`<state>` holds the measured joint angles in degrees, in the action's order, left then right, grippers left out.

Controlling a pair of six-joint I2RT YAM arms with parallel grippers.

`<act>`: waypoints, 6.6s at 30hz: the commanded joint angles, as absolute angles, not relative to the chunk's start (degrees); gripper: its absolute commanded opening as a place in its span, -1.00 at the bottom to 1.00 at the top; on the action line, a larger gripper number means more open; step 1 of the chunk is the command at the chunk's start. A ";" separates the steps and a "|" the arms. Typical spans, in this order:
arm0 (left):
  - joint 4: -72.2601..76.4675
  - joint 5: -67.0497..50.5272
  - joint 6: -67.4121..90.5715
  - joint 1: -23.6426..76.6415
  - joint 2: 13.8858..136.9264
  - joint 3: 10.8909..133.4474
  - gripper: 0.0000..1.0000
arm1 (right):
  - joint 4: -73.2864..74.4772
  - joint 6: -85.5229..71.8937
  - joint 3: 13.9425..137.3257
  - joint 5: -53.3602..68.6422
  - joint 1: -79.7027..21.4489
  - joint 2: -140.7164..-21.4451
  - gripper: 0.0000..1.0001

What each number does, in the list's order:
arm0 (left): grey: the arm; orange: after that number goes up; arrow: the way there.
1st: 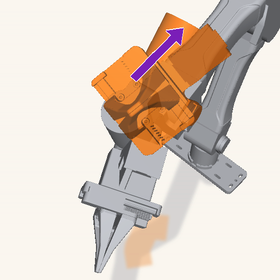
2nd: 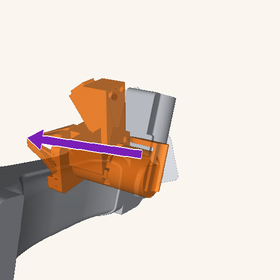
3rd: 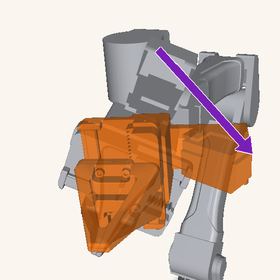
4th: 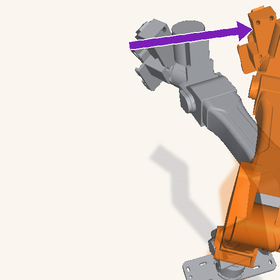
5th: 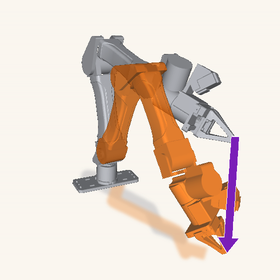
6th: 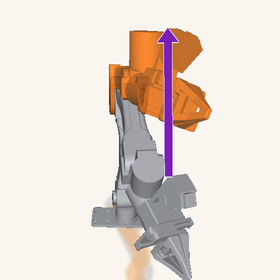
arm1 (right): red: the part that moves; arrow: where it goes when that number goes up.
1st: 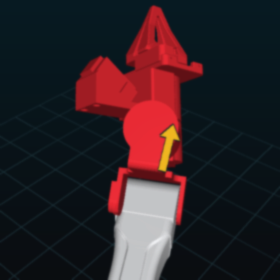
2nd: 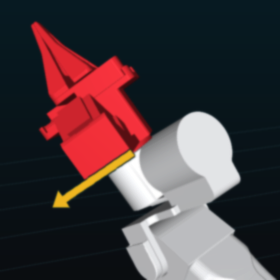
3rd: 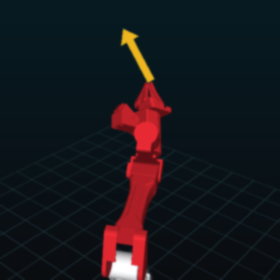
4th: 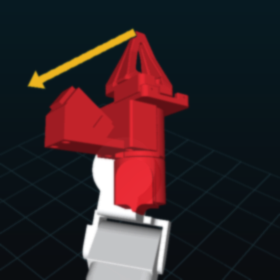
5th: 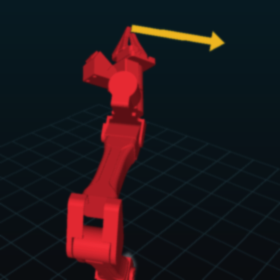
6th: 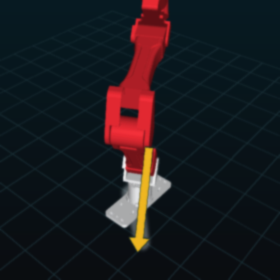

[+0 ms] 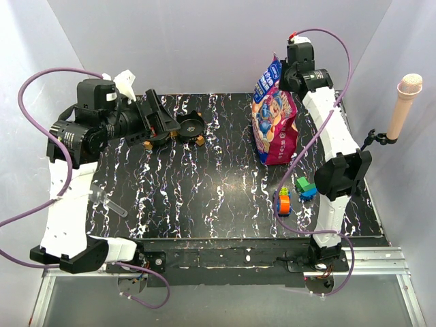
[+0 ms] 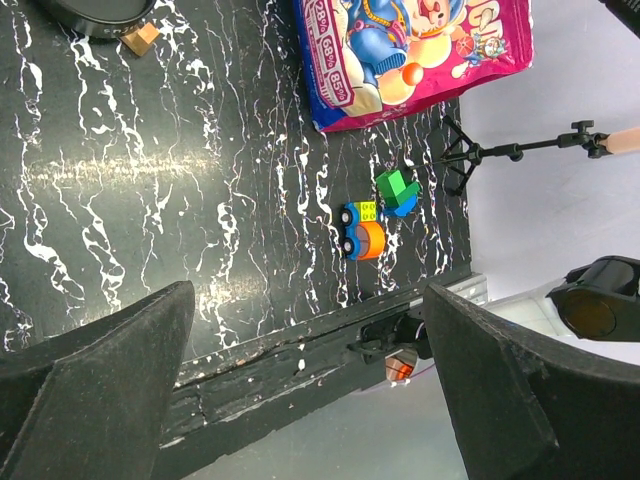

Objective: Serve the pet food

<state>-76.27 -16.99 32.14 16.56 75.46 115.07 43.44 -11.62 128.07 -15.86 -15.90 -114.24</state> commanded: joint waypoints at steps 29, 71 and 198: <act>-71.54 -25.04 30.94 16.26 74.44 106.87 0.83 | 59.85 -44.81 125.60 -6.78 -39.89 -99.32 -0.97; -35.07 -21.98 75.41 27.86 81.38 81.30 0.44 | 52.37 -25.68 109.06 10.02 -50.27 -89.39 -0.95; -36.48 -20.92 71.81 33.66 88.86 92.02 -0.66 | 51.59 -2.46 97.03 -2.46 -39.38 -79.10 -0.63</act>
<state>-36.58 -20.08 72.03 33.50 90.65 90.06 50.81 -5.15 98.21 4.16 -39.86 -81.10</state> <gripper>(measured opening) 0.171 0.193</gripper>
